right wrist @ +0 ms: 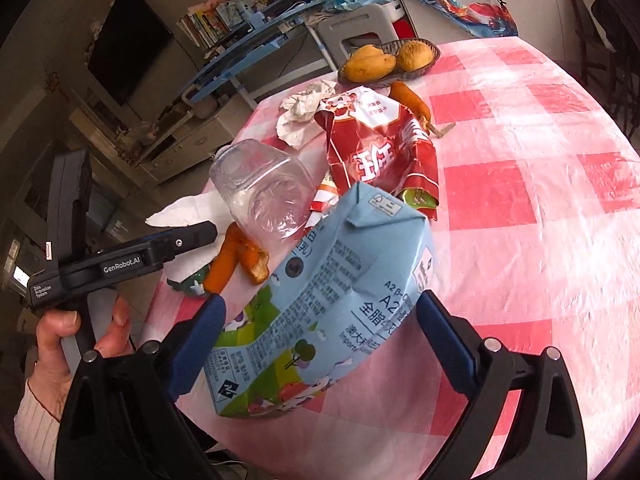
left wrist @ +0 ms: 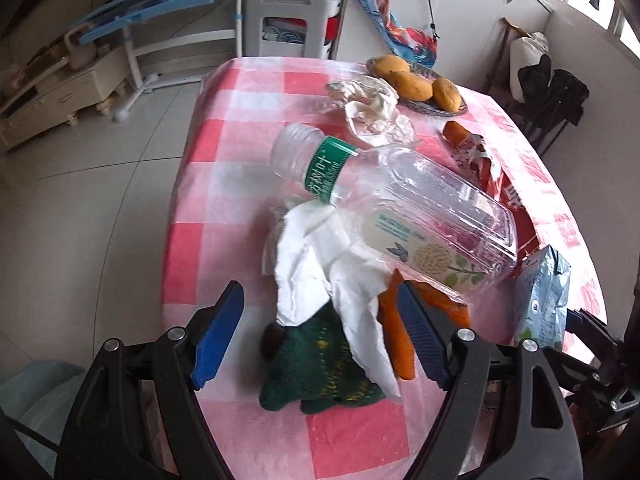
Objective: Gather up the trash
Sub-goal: 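Grasp the green knitted toy with the left tool while the right tool reaches the blue milk carton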
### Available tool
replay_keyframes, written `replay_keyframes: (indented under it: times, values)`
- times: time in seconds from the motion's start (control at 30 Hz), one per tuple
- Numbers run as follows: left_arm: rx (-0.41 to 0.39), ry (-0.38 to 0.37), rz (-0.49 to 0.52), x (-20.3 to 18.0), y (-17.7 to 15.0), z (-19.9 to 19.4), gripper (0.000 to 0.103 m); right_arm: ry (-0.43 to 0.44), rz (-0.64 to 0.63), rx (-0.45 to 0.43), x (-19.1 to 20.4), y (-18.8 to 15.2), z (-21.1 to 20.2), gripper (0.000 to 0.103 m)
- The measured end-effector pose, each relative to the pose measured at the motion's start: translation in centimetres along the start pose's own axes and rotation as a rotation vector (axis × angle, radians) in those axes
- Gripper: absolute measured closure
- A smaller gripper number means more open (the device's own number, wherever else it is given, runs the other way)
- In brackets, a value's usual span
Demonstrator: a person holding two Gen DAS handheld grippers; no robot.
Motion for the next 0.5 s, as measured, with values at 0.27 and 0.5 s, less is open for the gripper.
replay_keyframes:
  times: [0.27,0.5]
  values:
    - [-0.014,-0.005,-0.268,6.0,-0.6,-2.4,0.029,-0.012,-0.053,-0.011,-0.4,0.8,0.5,0.030]
    - [0.064,0.100,-0.242,6.1,-2.5,-0.6,0.029,-0.035,-0.049,-0.025,0.3,0.6,0.6,0.014]
Point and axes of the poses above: each gripper's, at about its wrist camera, not at the fingertips, and z roughly the way its jaws point, x to its left, y to its top, the point moved 6 cm from there along z, roughly the way its jaws point, and after that the axes turned 1 degree about -x, right-handed, at the moved point
